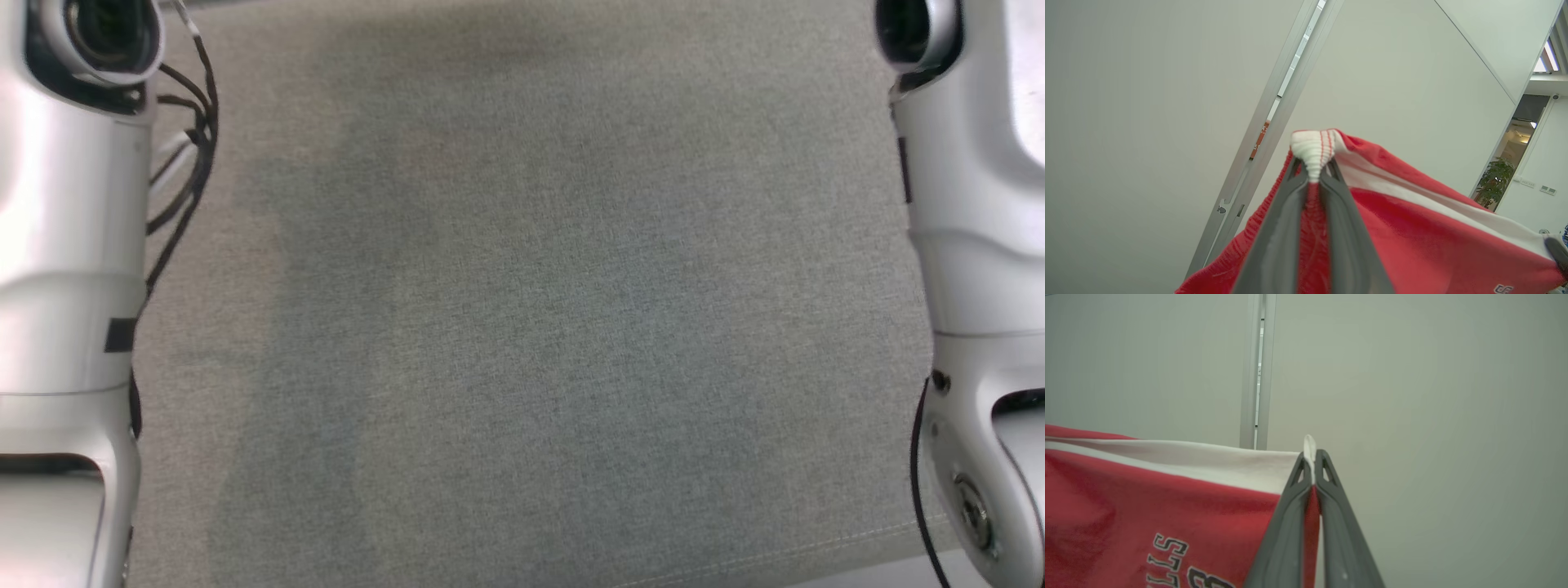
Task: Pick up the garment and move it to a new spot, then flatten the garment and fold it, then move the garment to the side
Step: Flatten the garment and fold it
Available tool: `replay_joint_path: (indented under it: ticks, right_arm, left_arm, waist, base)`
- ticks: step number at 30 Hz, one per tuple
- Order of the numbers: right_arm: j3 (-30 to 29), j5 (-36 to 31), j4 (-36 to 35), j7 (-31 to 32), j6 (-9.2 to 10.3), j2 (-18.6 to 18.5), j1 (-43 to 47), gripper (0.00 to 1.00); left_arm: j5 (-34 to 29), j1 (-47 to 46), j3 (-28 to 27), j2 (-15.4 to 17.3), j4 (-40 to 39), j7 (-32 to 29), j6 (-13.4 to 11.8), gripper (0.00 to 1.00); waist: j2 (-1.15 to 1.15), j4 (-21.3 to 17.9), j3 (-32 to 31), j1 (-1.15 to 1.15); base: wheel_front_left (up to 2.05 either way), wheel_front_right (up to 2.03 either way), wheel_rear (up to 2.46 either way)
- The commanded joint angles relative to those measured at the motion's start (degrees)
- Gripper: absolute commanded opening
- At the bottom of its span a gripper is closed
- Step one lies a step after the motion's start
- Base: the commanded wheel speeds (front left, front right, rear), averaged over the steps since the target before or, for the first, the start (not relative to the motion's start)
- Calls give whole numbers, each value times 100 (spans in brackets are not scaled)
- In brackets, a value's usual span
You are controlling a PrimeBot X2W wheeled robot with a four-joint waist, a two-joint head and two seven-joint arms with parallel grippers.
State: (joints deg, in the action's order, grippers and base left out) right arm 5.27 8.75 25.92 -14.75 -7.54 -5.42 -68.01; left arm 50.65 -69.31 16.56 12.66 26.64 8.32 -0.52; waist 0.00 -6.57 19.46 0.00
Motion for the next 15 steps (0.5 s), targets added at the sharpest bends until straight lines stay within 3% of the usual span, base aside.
replay_joint_path:
  ticks: [1, 9, 15]
  right_arm:
    - [45, -16, 136, -32, 9, 59, 162, 0]
    - [170, 334, -68, -51, 9, 192, 1514, 0]
    - [-20, 541, -771, -52, 11, 223, 2482, 0]
  left_arm:
    - [80, 154, -13, -12, 222, 61, 94, 0]
    - [6, 1291, 91, -132, 1348, 602, 574, 0]
    - [-71, 1951, -249, -279, 1215, 701, 743, 0]
  waist:
    - [0, -184, 331, 0]
    - [0, -164, 725, 0]
    - [0, -103, 780, 0]
  base:
    - [0, 0, 0]
    - [0, 0, 0]
    - [0, 0, 0]
